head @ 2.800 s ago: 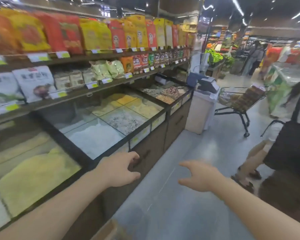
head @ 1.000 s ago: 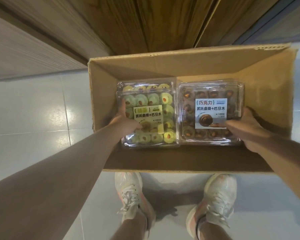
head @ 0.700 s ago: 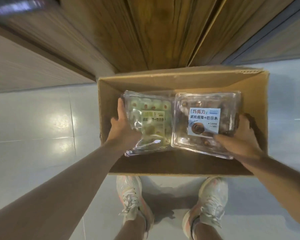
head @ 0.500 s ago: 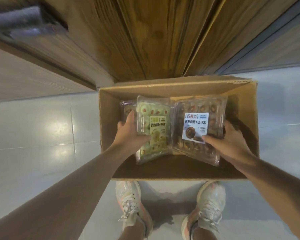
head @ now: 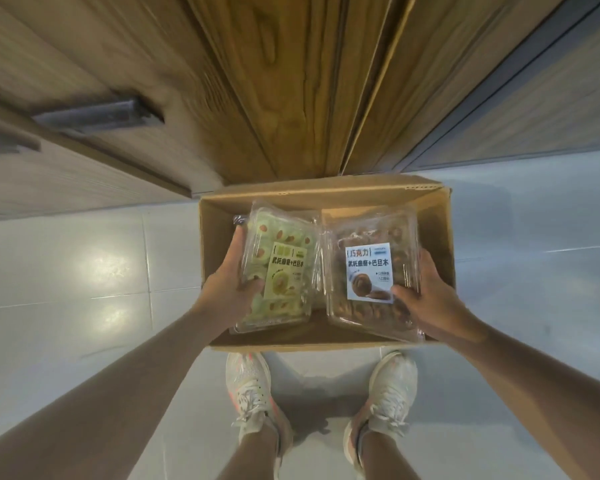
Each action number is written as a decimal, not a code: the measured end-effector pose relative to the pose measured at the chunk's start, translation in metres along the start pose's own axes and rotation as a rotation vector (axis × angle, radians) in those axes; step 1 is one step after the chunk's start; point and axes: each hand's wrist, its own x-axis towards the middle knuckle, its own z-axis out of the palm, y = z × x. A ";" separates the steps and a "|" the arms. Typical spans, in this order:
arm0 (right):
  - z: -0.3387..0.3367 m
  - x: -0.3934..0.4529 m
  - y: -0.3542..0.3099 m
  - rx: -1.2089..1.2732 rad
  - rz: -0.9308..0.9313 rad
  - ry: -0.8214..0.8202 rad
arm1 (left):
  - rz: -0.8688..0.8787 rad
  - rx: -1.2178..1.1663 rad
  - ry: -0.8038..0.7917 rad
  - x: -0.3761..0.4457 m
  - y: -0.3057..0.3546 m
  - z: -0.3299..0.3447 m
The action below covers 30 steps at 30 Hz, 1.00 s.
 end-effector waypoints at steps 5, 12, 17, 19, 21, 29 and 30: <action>-0.066 -0.093 -0.065 0.036 -0.042 0.059 | 0.128 -0.063 -0.053 -0.080 0.062 -0.061; -0.146 -0.259 -0.162 0.177 -0.181 0.097 | 0.289 -0.228 0.012 -0.249 0.185 -0.135; -0.195 -0.391 -0.231 0.212 -0.336 0.194 | 0.409 -0.313 0.093 -0.367 0.260 -0.185; -0.215 -0.435 -0.259 0.203 -0.396 0.209 | 0.455 -0.335 0.130 -0.408 0.288 -0.204; -0.234 -0.470 -0.284 0.202 -0.444 0.237 | 0.503 -0.369 0.175 -0.441 0.307 -0.224; -0.307 -0.574 -0.389 0.183 -0.706 0.369 | 0.715 -0.445 0.345 -0.541 0.389 -0.294; -0.315 -0.582 -0.399 0.184 -0.721 0.385 | 0.741 -0.478 0.357 -0.553 0.400 -0.300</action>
